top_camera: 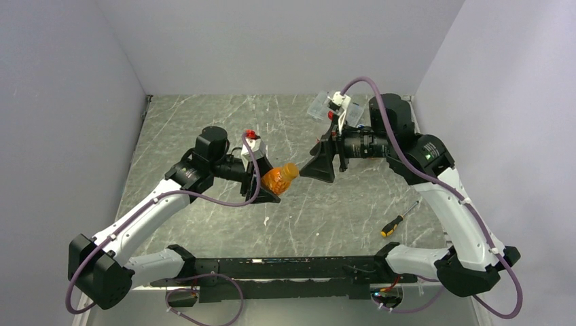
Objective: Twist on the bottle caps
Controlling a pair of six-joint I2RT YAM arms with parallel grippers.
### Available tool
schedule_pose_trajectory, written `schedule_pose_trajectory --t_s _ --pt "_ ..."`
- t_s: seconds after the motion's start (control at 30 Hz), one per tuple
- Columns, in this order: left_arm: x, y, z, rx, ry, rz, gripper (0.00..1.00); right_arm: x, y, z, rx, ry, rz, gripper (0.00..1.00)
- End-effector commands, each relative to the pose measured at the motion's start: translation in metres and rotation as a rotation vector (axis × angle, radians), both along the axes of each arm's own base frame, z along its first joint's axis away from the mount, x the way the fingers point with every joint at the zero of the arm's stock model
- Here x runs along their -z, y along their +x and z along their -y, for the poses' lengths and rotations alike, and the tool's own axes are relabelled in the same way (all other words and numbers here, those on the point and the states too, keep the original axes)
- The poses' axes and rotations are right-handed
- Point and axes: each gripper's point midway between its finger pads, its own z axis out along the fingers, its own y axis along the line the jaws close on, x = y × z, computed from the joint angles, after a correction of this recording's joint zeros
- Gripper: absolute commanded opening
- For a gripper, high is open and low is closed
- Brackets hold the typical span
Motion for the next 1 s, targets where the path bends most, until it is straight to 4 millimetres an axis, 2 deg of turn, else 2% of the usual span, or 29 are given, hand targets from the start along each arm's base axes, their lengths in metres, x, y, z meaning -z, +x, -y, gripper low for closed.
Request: schedule_pose_trajectory --t_s 0.0,0.3,0.7,0.83,0.97 --pt "-0.030 -0.020 -0.002 0.125 -0.062 -0.007 0.00 -0.004 -0.011 -0.010 -0.140 0.029 0.087 0.84" --pt "-0.032 -0.023 -0.002 0.139 -0.062 -0.016 0.00 0.001 -0.005 -0.025 -0.163 0.027 0.089 0.83" --pt "-0.032 -0.022 -0.002 0.135 -0.062 -0.012 0.00 0.008 -0.004 -0.040 -0.181 -0.015 0.092 0.72" --pt "-0.031 -0.021 -0.002 0.129 -0.060 -0.009 0.00 0.009 -0.004 -0.042 -0.184 -0.020 0.090 0.63" --pt "-0.033 -0.017 -0.001 0.105 -0.058 0.007 0.00 0.014 -0.003 -0.044 -0.177 -0.039 0.069 0.46"
